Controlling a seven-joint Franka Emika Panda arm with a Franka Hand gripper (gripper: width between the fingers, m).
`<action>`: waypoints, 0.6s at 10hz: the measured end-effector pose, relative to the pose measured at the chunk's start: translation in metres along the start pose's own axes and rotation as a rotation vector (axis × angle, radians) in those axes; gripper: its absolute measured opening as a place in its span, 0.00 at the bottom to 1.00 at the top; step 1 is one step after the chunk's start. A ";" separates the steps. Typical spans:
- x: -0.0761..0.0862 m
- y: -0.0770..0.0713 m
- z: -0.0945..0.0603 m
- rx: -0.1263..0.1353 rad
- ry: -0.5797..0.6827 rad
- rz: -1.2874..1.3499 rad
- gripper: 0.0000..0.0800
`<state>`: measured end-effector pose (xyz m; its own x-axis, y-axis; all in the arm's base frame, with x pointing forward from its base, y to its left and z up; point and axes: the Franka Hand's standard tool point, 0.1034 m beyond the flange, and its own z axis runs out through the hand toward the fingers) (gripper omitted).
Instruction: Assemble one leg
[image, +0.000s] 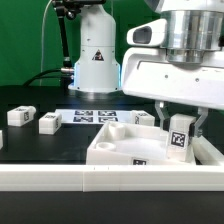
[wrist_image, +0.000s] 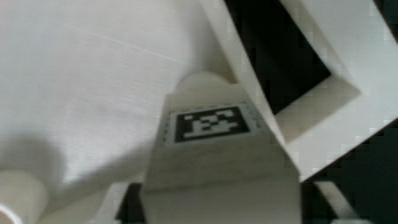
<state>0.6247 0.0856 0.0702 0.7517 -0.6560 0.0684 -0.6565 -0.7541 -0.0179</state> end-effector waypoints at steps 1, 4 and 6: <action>0.000 0.000 0.000 0.000 0.000 -0.002 0.38; 0.000 0.000 0.000 0.001 0.001 -0.003 0.70; 0.000 0.000 0.000 0.001 0.001 -0.003 0.81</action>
Offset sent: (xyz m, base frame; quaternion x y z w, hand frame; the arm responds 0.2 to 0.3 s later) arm 0.0000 0.0000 0.0000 0.0000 0.0000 0.0000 1.0000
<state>0.6250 0.0854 0.0700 0.7534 -0.6538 0.0698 -0.6543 -0.7560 -0.0188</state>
